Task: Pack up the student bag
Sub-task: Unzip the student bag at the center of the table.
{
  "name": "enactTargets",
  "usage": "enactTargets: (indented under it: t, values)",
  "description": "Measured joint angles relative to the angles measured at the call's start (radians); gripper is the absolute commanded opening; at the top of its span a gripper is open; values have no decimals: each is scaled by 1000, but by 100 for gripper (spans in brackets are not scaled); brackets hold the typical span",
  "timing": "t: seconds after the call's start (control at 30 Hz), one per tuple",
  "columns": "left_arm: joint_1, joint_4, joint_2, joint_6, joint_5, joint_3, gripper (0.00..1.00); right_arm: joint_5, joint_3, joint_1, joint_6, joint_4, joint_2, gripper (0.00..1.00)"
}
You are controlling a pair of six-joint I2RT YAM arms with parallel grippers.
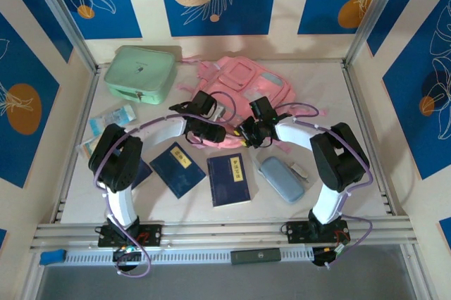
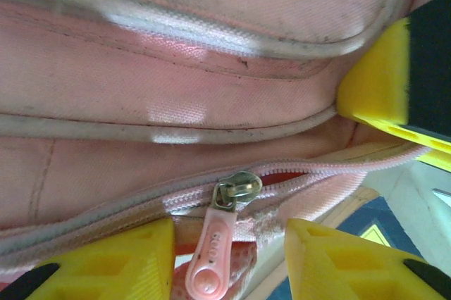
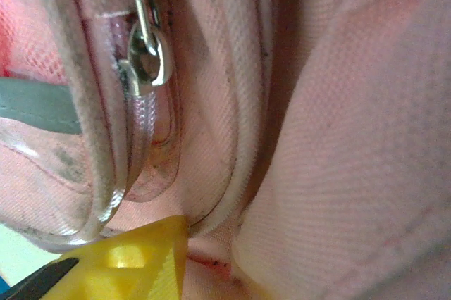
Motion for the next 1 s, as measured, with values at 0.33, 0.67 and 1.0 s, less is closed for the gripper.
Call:
enactTargets:
  t: [0.33,0.67,1.0]
  values:
    - [2,10,18,20,21,10,16,22,0,10,-42,0,6,16]
    - [3,-35,18,18,10,55,5,77,8,35,-98,-8,3,1]
    - [5,-85,3,24,-20,75,0,97,9,29,-182,-37,-35,0]
